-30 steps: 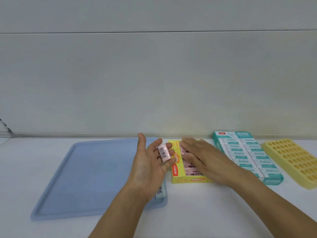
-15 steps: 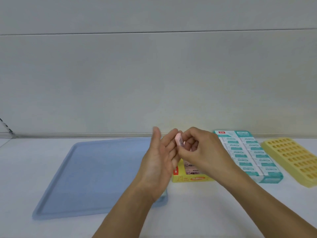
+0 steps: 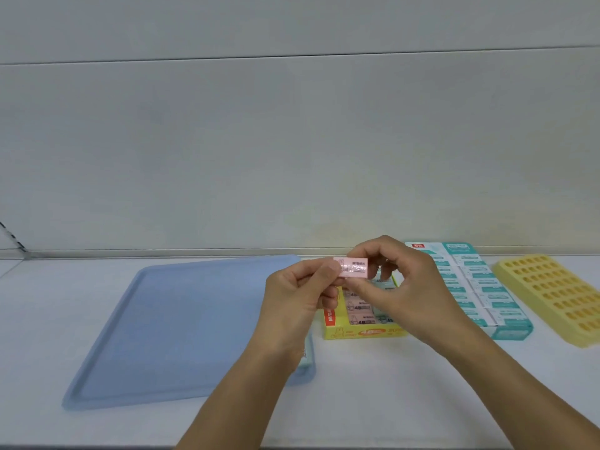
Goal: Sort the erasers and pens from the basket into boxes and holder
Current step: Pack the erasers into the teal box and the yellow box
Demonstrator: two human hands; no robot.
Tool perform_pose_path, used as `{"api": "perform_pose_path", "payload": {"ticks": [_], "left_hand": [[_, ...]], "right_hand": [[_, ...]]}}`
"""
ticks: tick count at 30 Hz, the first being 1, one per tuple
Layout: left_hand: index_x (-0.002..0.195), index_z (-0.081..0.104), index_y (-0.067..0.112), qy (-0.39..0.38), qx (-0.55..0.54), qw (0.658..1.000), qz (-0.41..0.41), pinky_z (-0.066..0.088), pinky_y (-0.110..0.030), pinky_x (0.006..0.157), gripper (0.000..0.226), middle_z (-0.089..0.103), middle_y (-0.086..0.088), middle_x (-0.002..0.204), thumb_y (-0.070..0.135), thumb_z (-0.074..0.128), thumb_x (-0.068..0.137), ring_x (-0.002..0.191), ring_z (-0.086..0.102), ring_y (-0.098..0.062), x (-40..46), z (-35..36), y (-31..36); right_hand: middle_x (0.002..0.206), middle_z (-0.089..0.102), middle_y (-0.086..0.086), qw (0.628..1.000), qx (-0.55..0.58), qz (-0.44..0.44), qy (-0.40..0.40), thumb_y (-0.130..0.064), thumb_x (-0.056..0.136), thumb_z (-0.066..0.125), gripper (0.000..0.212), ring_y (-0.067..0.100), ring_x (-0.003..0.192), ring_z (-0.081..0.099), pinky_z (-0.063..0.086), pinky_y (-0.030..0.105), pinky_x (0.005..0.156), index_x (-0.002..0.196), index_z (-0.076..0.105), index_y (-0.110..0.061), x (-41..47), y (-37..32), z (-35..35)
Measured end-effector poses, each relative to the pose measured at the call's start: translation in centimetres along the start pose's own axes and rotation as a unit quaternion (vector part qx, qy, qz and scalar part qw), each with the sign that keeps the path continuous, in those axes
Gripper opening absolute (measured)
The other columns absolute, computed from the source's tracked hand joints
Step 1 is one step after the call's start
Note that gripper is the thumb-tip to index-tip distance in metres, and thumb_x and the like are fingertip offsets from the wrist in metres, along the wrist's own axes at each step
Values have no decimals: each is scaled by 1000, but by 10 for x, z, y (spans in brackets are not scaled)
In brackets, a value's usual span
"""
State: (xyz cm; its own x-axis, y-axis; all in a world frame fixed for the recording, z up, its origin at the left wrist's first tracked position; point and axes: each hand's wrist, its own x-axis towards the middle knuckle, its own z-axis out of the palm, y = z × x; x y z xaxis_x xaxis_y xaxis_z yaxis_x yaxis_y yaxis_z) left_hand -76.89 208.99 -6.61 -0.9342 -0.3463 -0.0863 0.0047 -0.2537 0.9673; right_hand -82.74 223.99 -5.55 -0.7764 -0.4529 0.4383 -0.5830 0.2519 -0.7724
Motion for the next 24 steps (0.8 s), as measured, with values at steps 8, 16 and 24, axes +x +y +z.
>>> {"api": "perform_pose_path", "payload": {"ticks": [8, 16, 24], "left_hand": [[122, 60, 35, -25, 415, 903, 105, 47, -22, 88, 32, 60, 24, 110, 38, 62, 90, 103, 55, -2, 1, -7, -21], [145, 36, 37, -73, 518, 844, 119, 32, -22, 107, 66, 43, 18, 144, 50, 64, 86, 130, 38, -1, 0, -12, -27], [146, 34, 37, -75, 535, 831, 131, 36, -28, 107, 67, 44, 17, 144, 53, 62, 87, 128, 42, -5, 1, -12, -26]], "right_hand": [[88, 49, -14, 970, -240, 28, -25, -32, 81, 72, 15, 1, 86, 44, 38, 28, 74, 94, 65, -33, 12, 29, -17], [91, 59, -12, 951, -245, 70, -174, -33, 82, 75, 16, 3, 86, 54, 49, 29, 80, 94, 67, -27, 17, 28, -6], [98, 56, -7, 875, -403, 78, -256, -35, 78, 74, 25, 12, 91, 52, 48, 31, 78, 98, 66, -23, 36, 10, -2]]}}
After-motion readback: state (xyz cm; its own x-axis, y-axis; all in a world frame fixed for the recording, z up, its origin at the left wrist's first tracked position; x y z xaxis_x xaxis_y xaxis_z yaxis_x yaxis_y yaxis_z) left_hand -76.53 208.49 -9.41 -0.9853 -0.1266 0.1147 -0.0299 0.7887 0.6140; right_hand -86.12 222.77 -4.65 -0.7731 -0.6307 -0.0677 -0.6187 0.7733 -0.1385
